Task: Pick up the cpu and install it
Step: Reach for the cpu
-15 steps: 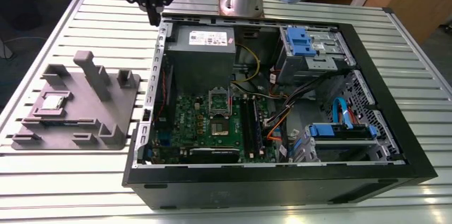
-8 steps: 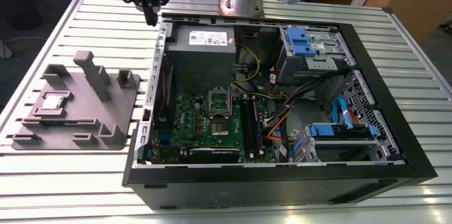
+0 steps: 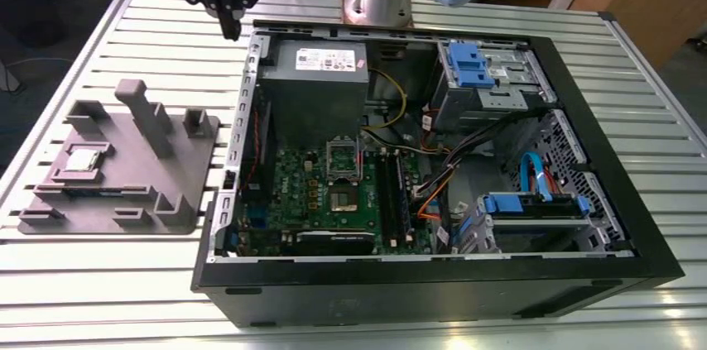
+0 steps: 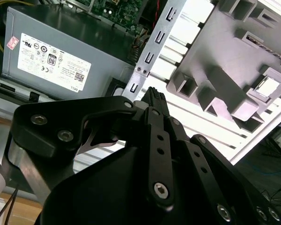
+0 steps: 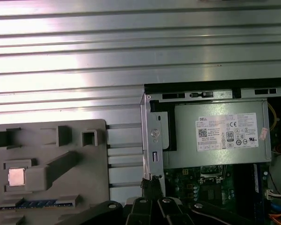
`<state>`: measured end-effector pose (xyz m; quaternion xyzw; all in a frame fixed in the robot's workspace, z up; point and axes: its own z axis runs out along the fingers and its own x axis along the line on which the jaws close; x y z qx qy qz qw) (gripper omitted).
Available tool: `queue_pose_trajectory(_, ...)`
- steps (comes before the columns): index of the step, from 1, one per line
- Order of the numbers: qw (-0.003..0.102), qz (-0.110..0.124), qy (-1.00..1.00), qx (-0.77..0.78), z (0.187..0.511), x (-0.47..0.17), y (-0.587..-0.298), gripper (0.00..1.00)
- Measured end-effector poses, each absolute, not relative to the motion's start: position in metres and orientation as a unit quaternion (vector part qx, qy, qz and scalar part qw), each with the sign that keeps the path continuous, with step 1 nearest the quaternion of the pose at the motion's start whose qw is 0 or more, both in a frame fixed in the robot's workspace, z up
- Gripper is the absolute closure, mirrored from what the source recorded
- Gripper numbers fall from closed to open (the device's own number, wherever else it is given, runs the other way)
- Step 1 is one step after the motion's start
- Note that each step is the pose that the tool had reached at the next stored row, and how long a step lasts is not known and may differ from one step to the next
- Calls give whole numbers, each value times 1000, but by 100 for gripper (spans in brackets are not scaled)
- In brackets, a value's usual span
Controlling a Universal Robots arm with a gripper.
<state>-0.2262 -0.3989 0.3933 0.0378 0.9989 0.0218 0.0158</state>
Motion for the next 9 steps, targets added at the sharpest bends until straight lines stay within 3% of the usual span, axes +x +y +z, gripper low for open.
queue_pose_trajectory(9,16,22,999,38,393,-233,-399,90)
